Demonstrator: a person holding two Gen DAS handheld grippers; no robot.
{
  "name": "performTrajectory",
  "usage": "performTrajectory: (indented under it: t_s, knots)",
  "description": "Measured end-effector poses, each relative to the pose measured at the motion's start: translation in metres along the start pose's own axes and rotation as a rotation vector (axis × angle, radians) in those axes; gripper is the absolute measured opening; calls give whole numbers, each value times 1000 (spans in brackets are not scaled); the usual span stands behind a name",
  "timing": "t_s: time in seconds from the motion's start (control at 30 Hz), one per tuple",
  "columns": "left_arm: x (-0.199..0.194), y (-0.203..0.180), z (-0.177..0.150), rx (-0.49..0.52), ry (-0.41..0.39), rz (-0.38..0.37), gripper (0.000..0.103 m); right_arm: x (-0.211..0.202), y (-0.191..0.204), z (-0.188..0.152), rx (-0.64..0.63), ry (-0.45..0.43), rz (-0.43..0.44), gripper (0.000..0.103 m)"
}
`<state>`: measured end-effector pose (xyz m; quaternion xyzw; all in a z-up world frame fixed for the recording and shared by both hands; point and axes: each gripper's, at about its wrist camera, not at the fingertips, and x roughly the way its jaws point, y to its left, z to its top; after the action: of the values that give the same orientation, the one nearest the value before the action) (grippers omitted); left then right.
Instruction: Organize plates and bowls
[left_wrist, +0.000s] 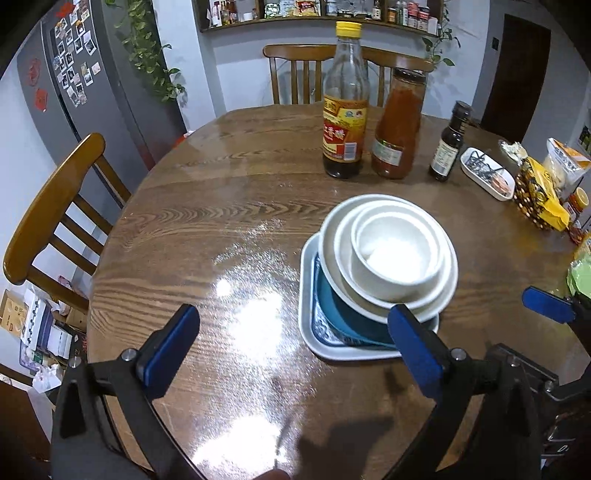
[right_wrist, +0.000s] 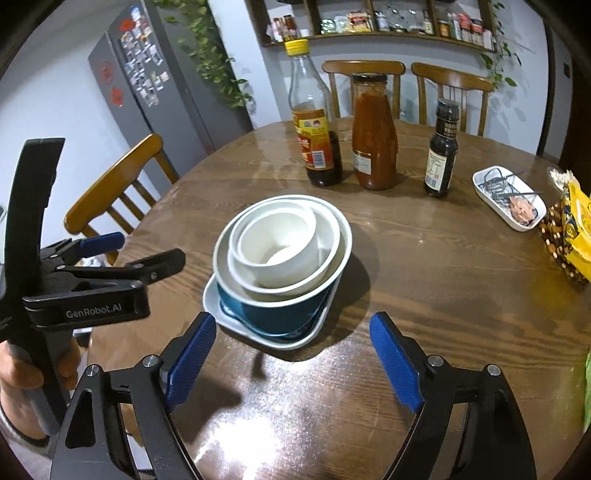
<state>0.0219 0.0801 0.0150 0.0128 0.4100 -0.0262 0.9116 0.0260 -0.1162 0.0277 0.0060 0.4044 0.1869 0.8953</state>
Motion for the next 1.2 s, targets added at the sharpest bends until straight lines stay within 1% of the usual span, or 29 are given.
performTrajectory:
  t_s: [0.13,0.33,0.63,1.2]
  knots:
    - [-3,-3,-6,-2,0,-3,102,-2,5,-4,-21,0,-14,86]
    - [-10,-5,-11,0,-5,-5,102,0,6,-8,-12,10,-21,86]
    - [-14,-5,-18,2,-2,-5,102,2,17,-10,-54,9,-72,86]
    - [-15,-1,-20,8,-1,-20,102,8,27,-9,-59,18,-74,86]
